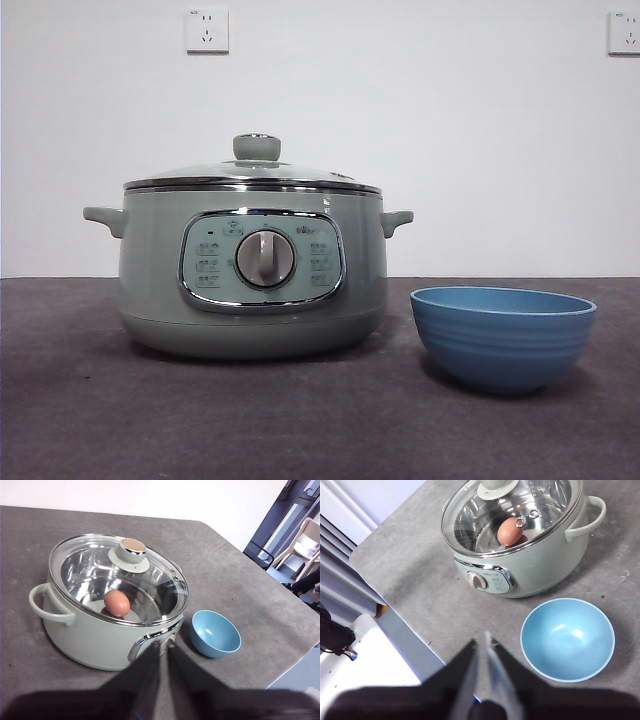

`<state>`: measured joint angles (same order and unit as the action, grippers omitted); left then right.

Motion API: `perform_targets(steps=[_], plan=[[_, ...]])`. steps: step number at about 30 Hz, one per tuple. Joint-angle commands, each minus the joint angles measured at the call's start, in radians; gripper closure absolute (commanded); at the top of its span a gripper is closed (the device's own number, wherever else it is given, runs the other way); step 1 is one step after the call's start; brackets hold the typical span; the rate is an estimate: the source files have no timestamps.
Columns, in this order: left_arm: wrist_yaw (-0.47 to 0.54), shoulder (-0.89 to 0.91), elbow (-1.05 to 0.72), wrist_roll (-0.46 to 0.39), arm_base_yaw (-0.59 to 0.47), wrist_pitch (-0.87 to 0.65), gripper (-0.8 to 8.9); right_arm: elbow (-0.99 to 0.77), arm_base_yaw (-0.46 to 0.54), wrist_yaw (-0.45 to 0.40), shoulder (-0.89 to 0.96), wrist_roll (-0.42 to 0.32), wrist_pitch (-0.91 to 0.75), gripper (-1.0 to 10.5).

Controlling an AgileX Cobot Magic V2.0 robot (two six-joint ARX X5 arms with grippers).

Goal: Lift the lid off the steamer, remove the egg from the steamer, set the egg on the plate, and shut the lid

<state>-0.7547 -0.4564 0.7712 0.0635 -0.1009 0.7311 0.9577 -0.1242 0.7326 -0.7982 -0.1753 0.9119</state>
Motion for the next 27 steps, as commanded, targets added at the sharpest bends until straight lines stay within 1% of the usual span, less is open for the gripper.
perform_targets(steps=[1,2,3,4,9,16,22,27], plan=[[-0.007,0.001,0.002,-0.006,0.004,-0.005,3.67,0.005,-0.002,-0.004,0.000,0.005,-0.012,5.2],[-0.007,0.001,0.002,-0.006,0.004,-0.006,2.81,0.005,-0.002,-0.006,0.000,0.007,-0.014,4.3],[-0.007,0.001,0.002,-0.006,0.004,-0.007,2.65,0.005,-0.002,-0.006,0.000,0.010,-0.014,3.7],[-0.008,0.001,0.002,-0.006,0.004,-0.008,2.65,0.005,-0.002,-0.006,0.000,0.015,-0.014,3.5],[-0.008,-0.015,0.002,-0.006,0.004,-0.037,2.65,0.005,-0.002,-0.006,0.000,0.025,-0.015,3.5],[-0.014,-0.093,0.005,-0.002,0.027,-0.145,2.65,0.005,-0.002,-0.006,0.000,0.029,-0.023,3.5],[0.003,-0.197,0.005,0.018,0.108,-0.267,2.66,0.005,-0.002,-0.006,0.000,0.029,-0.029,3.5],[0.101,-0.306,0.005,0.023,0.208,-0.413,2.66,0.005,-0.002,-0.006,0.000,0.029,-0.029,3.5]])
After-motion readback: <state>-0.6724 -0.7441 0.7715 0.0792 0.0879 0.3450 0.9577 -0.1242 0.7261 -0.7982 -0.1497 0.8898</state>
